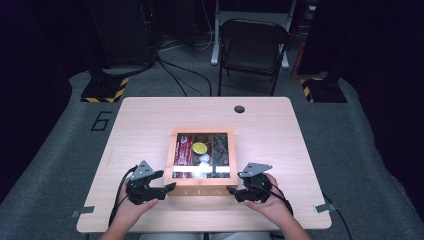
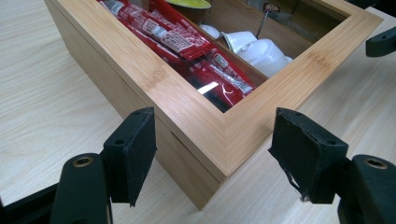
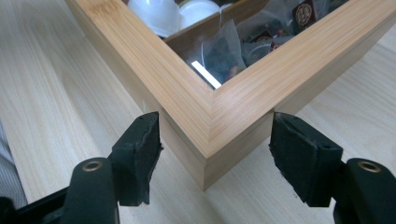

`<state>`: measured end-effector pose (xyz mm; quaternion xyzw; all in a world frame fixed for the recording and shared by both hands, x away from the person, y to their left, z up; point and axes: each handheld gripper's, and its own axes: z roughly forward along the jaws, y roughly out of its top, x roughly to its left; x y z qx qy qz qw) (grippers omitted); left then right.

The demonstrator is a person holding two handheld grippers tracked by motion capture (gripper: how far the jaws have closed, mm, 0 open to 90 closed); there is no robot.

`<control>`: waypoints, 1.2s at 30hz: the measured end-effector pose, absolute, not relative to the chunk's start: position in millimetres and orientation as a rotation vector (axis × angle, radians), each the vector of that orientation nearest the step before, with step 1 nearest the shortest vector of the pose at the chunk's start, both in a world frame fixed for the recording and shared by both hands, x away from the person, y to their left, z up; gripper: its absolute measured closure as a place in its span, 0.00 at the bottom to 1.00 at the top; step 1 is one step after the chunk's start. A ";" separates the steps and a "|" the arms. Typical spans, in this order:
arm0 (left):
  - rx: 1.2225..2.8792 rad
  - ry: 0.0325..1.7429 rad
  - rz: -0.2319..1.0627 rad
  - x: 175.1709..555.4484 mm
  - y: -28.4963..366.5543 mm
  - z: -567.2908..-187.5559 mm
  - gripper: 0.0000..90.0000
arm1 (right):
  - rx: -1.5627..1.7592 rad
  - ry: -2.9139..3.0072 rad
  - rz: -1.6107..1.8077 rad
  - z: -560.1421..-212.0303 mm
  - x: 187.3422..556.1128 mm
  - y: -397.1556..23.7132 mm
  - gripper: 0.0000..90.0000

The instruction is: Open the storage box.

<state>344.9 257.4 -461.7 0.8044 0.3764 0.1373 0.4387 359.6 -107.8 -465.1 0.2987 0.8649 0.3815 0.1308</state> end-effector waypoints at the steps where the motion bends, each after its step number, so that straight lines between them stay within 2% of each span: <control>1: 2.000 0.935 0.341 344.9 257.4 -461.6 0.34 | 0.873 2.517 1.108 -465.8 359.6 -107.6 0.38; 9: 2.002 0.933 0.342 345.1 256.6 -460.7 0.34 | 0.911 2.533 1.156 -468.1 362.1 -112.9 0.43; 33: 2.000 0.904 0.340 340.8 254.3 -454.7 0.32 | 0.912 2.524 1.201 -458.7 360.5 -115.6 0.48; 36: 2.004 0.900 0.353 340.3 255.0 -454.4 0.32 | 0.884 2.493 1.186 -456.6 358.4 -114.6 0.52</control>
